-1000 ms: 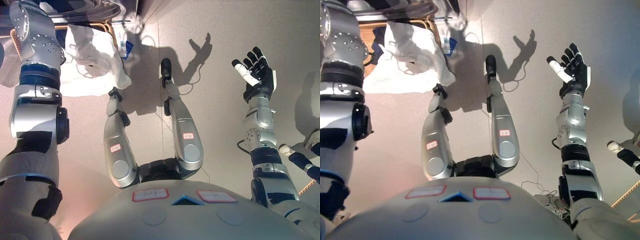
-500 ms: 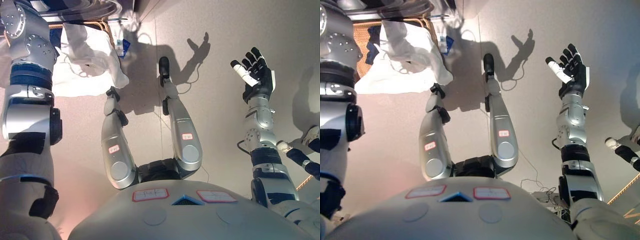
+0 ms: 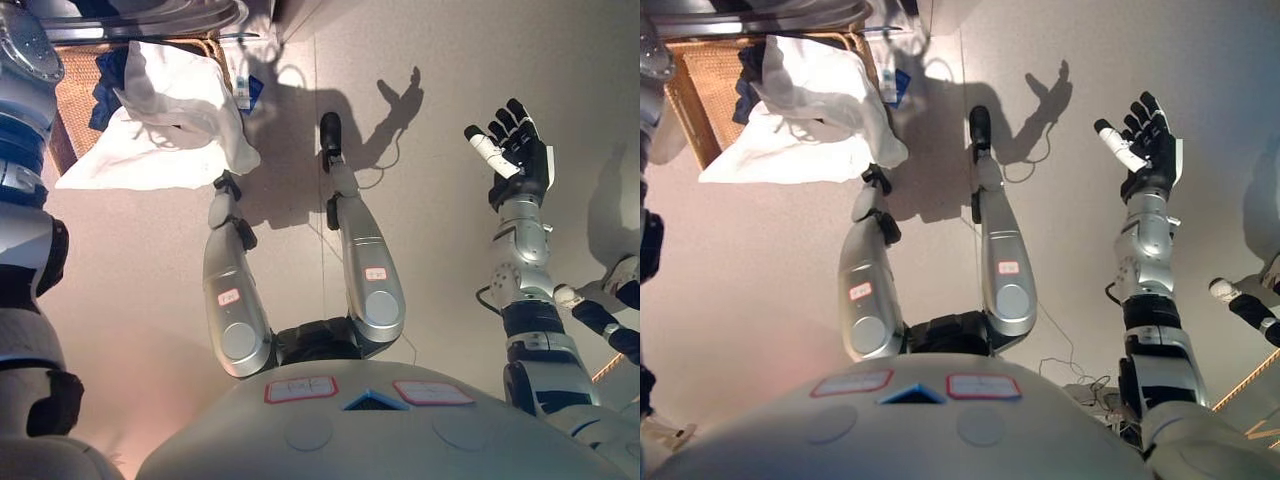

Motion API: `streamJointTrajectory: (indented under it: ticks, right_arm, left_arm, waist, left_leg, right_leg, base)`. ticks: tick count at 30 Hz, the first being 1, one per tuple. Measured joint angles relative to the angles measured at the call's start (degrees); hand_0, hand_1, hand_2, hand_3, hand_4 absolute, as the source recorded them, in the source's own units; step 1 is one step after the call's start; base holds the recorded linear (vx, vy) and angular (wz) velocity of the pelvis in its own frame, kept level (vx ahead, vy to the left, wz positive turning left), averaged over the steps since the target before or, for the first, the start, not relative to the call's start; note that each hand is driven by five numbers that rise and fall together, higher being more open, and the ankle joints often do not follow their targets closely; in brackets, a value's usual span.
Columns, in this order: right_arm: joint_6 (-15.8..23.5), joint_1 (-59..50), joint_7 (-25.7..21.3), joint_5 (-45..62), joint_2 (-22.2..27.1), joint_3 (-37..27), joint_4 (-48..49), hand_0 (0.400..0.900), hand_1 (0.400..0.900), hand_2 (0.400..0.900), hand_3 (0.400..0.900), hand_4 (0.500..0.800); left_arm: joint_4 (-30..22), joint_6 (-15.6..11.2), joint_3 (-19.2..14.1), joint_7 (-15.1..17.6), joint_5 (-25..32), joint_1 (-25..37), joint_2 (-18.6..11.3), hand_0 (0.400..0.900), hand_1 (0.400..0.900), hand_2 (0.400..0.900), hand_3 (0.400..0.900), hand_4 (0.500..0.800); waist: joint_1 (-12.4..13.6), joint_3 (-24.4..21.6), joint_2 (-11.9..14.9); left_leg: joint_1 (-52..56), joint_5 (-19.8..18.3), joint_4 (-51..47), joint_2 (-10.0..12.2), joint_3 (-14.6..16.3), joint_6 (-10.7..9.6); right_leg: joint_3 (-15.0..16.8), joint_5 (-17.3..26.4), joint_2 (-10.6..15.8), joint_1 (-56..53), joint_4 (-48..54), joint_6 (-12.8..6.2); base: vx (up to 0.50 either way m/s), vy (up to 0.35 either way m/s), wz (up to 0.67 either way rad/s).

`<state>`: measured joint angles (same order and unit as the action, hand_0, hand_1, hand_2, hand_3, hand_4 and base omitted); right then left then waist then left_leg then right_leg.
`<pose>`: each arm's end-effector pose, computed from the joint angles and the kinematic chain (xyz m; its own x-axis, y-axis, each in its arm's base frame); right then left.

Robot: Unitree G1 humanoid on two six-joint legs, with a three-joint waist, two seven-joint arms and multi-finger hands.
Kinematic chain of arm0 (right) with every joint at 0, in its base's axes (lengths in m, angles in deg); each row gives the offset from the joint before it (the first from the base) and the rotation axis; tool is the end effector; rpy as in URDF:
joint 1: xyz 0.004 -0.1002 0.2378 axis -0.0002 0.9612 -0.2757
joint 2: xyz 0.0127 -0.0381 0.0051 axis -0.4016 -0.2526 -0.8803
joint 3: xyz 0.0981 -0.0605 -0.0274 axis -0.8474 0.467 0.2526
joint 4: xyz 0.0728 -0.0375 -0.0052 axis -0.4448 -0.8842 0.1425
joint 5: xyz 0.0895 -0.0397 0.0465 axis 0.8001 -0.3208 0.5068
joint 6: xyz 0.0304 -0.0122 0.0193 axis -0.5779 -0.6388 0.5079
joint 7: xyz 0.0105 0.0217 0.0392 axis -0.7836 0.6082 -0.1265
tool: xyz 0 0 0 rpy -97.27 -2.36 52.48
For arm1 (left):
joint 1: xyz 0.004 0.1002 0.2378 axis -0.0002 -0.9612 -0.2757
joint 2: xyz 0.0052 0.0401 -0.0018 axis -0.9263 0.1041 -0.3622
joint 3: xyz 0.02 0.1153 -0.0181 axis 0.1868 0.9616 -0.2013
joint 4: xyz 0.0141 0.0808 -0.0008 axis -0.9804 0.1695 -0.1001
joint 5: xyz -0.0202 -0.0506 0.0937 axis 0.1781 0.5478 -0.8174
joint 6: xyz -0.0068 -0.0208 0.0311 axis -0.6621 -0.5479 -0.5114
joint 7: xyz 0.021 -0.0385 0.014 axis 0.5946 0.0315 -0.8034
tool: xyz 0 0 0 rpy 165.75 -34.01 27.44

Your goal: Put the clothes in the basket into the washing machine.

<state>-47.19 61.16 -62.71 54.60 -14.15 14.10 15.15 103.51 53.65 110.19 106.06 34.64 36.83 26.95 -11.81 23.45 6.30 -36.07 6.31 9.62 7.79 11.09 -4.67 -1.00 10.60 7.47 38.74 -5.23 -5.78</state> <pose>0.2120 -0.2732 -0.0057 0.9395 -0.3269 -0.1026 0.3311 0.9432 0.0272 0.3513 0.3135 0.1915 0.8577 0.2921 0.4231 -0.4499 0.0282 0.8926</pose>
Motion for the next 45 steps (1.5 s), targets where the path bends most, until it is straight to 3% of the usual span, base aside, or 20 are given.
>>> streamJointTrajectory:
  ticks: [6,17,23,30,36,45]
  right_arm:
    - [0.1,0.0,-0.1,0.0,0.0,0.0,0.0,0.9,0.9,0.9,0.9,0.8]
    - [0.1,0.0,-0.2,0.0,0.0,0.0,0.0,0.9,0.9,0.9,0.9,0.8]
    - [0.1,0.0,-0.5,-0.1,0.0,0.0,0.0,0.9,0.9,0.9,0.9,0.8]
    - [0.1,0.0,-1.4,-0.6,0.0,0.0,-0.1,0.9,0.9,0.9,0.9,0.8]
    - [0.1,0.0,-2.5,-1.2,-0.2,0.0,-0.2,0.9,0.9,0.9,0.9,0.8]
    - [0.2,0.1,-2.8,-1.2,-0.4,0.0,-1.1,0.9,0.9,0.9,0.9,0.8]
  left_arm:
    - [0.1,0.4,0.8,-0.2,-6.2,0.1,-0.3,0.9,0.9,0.9,0.9,0.8]
    - [-0.2,0.0,0.5,-0.3,-6.8,0.0,-0.3,0.9,0.9,0.9,0.9,0.8]
    - [-2.6,-0.3,-1.1,-0.3,-6.2,-1.0,0.0,0.9,0.9,0.9,0.9,0.8]
    - [-4.7,-0.1,-6.5,-0.3,-6.3,-2.7,2.2,0.9,0.9,0.9,0.9,0.8]
    - [-7.5,-0.1,-9.0,-0.1,-6.4,-6.9,5.2,0.9,0.9,0.9,0.9,0.8]
    - [-12.9,-1.1,-9.9,0.1,-6.6,-15.3,15.1,0.9,0.9,0.9,0.9,0.8]
  waist:
    - [0.4,0.0,0.0]
    - [0.5,0.0,0.0]
    - [0.6,0.0,0.0]
    - [0.6,0.0,0.0]
    - [0.8,0.0,0.0]
    - [1.5,0.0,-0.1]
  left_leg:
    - [0.0,0.0,0.0,0.0,0.0,0.0]
    - [-0.1,0.0,0.0,0.0,-0.1,0.0]
    - [-0.3,0.0,-0.1,0.0,-0.3,0.0]
    - [-0.2,0.0,0.0,0.1,-0.5,0.0]
    - [0.8,-0.1,0.0,0.1,-0.8,0.1]
    - [1.5,-0.1,0.0,0.2,-0.8,0.0]
  right_leg:
    - [0.0,0.0,0.0,0.0,0.0,0.0]
    - [-0.1,0.0,0.0,0.0,0.0,0.0]
    - [-0.5,0.0,0.0,0.0,0.0,0.0]
    - [-0.9,0.0,0.0,-0.2,-0.1,0.0]
    - [-1.4,-0.1,0.2,-0.9,-0.8,0.08]
    - [-1.5,-1.7,0.2,-1.0,-1.9,0.21]
  base:
    - [0.0,0.0,0.0]
    - [0.0,0.0,0.0]
    - [-0.01,-0.021,0.06]
    - [-0.02,-0.034,0.09]
    - [-0.02,-0.035,0.08]
    - [-0.01,-0.028,0.05]
